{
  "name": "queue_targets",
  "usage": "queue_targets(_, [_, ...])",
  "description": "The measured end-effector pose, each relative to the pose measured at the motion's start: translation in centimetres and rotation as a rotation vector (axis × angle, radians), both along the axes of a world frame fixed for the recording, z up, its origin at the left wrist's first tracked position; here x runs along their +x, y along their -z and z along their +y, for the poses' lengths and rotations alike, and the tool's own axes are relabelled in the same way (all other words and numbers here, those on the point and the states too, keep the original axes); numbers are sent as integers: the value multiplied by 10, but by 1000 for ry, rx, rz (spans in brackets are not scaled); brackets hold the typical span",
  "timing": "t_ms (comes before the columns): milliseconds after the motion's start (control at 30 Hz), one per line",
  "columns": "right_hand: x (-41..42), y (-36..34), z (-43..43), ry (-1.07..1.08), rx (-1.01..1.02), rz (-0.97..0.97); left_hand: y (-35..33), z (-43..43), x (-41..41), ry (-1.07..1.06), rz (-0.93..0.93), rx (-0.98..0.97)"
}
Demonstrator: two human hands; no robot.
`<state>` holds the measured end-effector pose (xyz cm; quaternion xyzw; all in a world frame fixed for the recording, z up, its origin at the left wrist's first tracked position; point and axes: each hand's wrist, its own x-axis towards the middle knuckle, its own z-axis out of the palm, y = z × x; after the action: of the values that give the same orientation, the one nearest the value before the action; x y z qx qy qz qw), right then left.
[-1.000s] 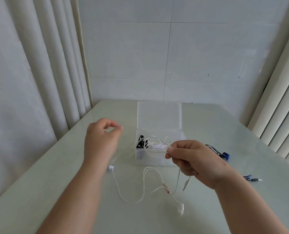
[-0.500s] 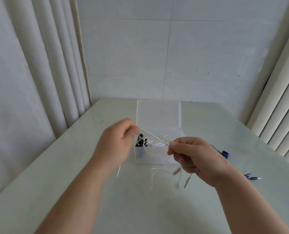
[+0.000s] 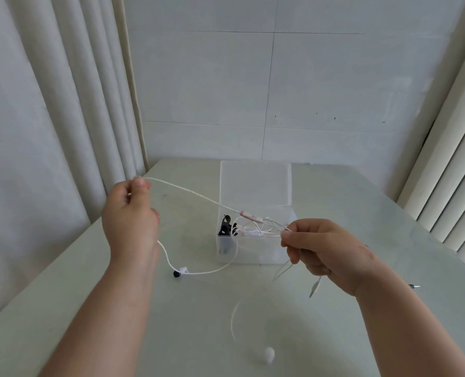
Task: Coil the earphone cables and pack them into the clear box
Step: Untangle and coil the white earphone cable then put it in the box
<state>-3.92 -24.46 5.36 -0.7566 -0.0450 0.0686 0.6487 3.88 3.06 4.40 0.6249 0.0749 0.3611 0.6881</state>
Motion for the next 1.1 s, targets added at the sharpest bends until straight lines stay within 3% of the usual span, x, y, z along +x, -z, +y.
queue_targets(300, [3,-2,-7,97,188,-201,8,7,9,-15,78,-79])
queue_targets(467, [-2,-7,-13,58,-17,-180,4,13,7,-275,-6,-294])
queue_targets(567, [-2,-8,-15,139,-93,-170,5,16,8,-275,13,-352])
queue_targets(733, [3,-4,-19,255,-53,-63,14,20,15,-332,58,-232])
queue_targets(833, [4,-1,-25,270,-225,-96,16,26,19,-336,90,-190])
queue_targets(967, [7,3,-20,300,-309,-176,19,23,23,-90,295,-108])
queue_targets(1033, [7,4,-14,277,-294,-212,18,13,17,-121,356,43])
queue_targets(1100, [7,5,-7,244,-320,-245,11,-1,4,-97,248,189])
